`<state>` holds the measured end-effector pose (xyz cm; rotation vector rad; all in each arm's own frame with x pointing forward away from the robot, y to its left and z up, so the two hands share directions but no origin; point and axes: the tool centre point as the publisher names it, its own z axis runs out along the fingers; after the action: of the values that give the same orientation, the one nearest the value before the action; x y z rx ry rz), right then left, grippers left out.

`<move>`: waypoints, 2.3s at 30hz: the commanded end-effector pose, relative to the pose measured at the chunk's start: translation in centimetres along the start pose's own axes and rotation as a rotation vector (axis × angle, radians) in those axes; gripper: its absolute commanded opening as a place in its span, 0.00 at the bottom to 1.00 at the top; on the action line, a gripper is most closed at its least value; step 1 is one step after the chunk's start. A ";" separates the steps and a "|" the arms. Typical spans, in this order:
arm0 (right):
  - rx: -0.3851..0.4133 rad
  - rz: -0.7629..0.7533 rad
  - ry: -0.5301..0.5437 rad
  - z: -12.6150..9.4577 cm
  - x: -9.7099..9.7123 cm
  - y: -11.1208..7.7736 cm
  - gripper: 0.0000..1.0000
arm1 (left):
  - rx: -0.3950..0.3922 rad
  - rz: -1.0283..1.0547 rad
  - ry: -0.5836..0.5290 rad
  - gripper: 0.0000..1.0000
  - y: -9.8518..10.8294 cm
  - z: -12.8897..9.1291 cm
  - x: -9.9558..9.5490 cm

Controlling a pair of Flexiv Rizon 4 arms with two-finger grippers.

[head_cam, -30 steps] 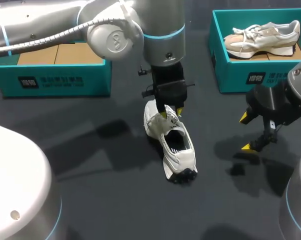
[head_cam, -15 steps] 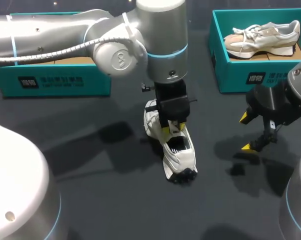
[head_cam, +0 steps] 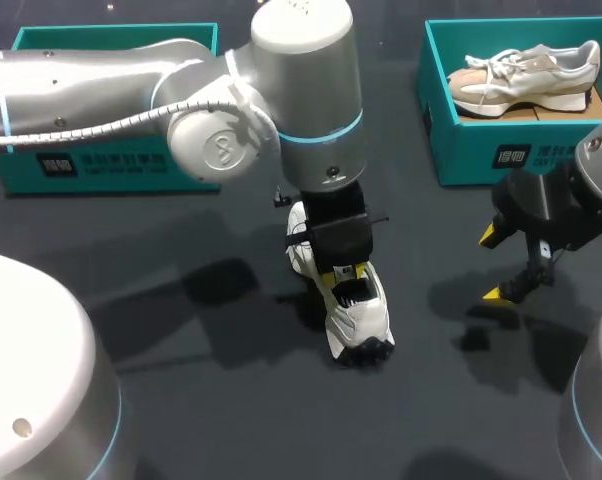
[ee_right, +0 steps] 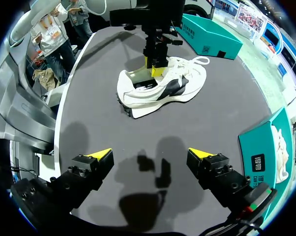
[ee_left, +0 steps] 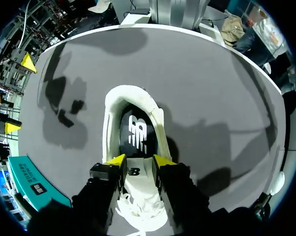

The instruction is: Take the shoe out of the shoebox, open the shoe tongue, remove and reinsert the insole, then place the shoe into the shoebox

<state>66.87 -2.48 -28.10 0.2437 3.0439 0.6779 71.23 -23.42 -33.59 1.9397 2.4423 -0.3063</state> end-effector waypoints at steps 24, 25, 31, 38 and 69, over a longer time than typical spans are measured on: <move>0.002 0.000 -0.003 0.1 0.1 0.0 1.00 | -0.084 -0.127 -0.122 1.00 -1.9 -9.2 0.4; 0.002 0.000 -0.003 0.1 0.1 0.0 1.00 | -0.084 -0.127 -0.122 1.00 -1.9 -9.2 0.4; 0.002 0.000 -0.003 0.1 0.1 0.0 1.00 | -0.096 -0.321 -0.052 1.00 -2.8 -8.6 0.4; 0.002 0.000 -0.003 0.1 0.1 0.0 1.00 | -0.415 -0.903 -0.036 1.00 -4.3 -9.2 0.4; 0.002 0.000 -0.003 0.1 0.1 0.0 1.00 | -0.224 -1.375 0.089 1.00 -6.3 -9.3 0.7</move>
<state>66.87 -2.48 -28.10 0.2437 3.0439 0.6779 65.55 -22.57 -23.29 -0.0194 3.1768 0.0942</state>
